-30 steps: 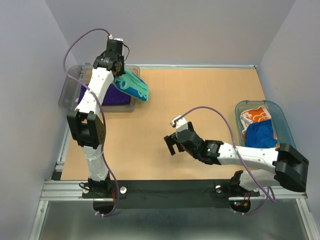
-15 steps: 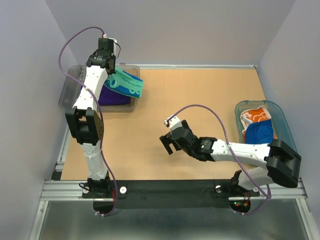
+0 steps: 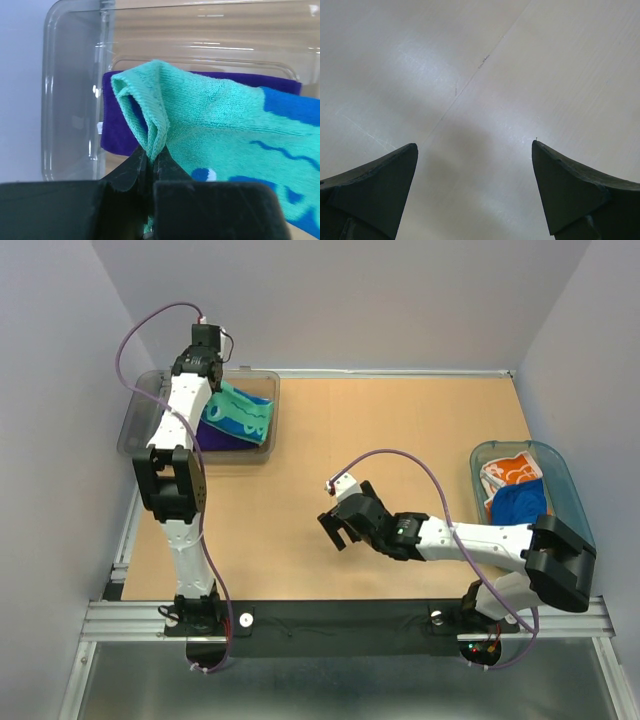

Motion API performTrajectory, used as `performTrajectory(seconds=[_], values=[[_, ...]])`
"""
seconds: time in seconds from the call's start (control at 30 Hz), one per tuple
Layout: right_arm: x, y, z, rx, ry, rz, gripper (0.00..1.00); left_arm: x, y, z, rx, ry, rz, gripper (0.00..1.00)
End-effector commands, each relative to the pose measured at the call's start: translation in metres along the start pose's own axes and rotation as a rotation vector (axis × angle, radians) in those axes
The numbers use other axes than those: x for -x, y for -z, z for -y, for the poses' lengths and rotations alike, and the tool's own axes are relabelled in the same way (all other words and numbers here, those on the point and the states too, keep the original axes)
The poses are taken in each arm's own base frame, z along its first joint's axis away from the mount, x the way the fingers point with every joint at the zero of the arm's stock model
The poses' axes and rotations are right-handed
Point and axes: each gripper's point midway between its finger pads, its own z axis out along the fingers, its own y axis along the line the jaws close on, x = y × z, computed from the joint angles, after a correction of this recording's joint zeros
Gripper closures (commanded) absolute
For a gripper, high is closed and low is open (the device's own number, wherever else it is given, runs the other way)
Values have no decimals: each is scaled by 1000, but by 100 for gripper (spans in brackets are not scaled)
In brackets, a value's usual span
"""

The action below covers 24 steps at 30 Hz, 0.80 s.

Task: Fold and stack the towels
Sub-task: Neatly place the folded towel into the bin

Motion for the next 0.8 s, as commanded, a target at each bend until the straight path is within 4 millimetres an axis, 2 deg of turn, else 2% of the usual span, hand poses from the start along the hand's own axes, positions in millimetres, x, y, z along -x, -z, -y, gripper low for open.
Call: performTrajectory(seconds=[0.0,0.17,0.33,0.37,0.5,0.63,0.77], values=[[22,0,-1,3,-16,36,0,2,-9,-26,84,1,11,100],[20,-1,-2,4,-11,29,0,-4,-30,-24,67,1,16,100],[17,-3,-2,2,-3,20,0,-37,-61,-13,80,32,-78,100],[17,-3,-2,1,-2,18,0,-46,-67,-27,106,58,-100,100],[16,-3,-1,-4,6,15,0,-67,-82,-41,161,102,-157,98],[13,-5,-1,-7,12,9,0,-74,-86,-59,232,135,-194,95],[13,-5,-2,-4,12,5,0,-85,-88,-68,265,151,-247,95]])
